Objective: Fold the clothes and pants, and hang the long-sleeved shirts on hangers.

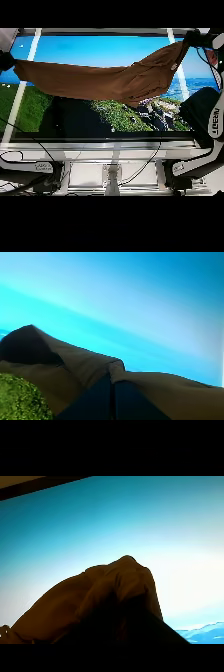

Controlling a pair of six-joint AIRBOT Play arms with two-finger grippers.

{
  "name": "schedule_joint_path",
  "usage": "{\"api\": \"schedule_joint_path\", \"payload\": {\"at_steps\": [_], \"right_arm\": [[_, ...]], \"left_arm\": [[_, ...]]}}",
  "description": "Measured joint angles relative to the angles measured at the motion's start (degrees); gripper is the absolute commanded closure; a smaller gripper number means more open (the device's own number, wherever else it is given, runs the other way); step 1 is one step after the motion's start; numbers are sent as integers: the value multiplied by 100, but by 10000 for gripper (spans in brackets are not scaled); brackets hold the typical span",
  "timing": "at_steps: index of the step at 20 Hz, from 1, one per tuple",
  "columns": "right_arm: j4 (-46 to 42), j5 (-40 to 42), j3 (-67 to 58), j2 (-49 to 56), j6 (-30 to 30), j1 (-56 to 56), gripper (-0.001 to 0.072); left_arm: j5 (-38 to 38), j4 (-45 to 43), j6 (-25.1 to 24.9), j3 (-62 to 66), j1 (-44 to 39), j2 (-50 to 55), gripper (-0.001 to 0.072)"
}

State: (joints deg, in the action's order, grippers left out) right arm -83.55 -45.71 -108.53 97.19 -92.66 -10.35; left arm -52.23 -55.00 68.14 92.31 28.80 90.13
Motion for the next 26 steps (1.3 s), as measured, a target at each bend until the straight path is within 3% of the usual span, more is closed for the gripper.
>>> {"api": "schedule_joint_path", "payload": {"at_steps": [11, 12, 14, 15, 16, 17, 18, 19, 24, 25, 26], "right_arm": [[-7, 680, 9, 420, -120, 0, 681], [-7, 684, 9, 422, -120, 0, 658], [-35, 695, 9, 424, -122, -9, 422], [-52, 645, 7, 424, -122, -28, 345], [-70, 546, 7, 428, -122, -66, 324], [-79, 422, 7, 431, -122, -107, 319], [-81, 267, 7, 433, -122, -166, 319], [-87, 44, 7, 435, -122, -236, 319], [-59, -1364, 9, 509, 136, -629, 320], [48, -1631, 9, 555, 190, -710, 320], [216, -1958, 9, 619, 249, -789, 320]], "left_arm": [[439, 109, 0, 0, -323, 433, 693], [448, 109, 0, 2, -323, 439, 693], [463, 109, 0, 2, -330, 444, 693], [461, 107, 0, 2, -330, 446, 693], [463, 107, 0, 2, -330, 448, 680], [466, 107, -2, 2, -334, 457, 520], [468, 105, -2, 2, -334, 474, 160], [466, 59, -2, 2, -334, 496, 19], [251, -463, -2, 2, -284, 535, 12], [107, -551, 0, 2, -245, 535, 41], [-57, -610, 4, 2, -197, 535, 165]]}}
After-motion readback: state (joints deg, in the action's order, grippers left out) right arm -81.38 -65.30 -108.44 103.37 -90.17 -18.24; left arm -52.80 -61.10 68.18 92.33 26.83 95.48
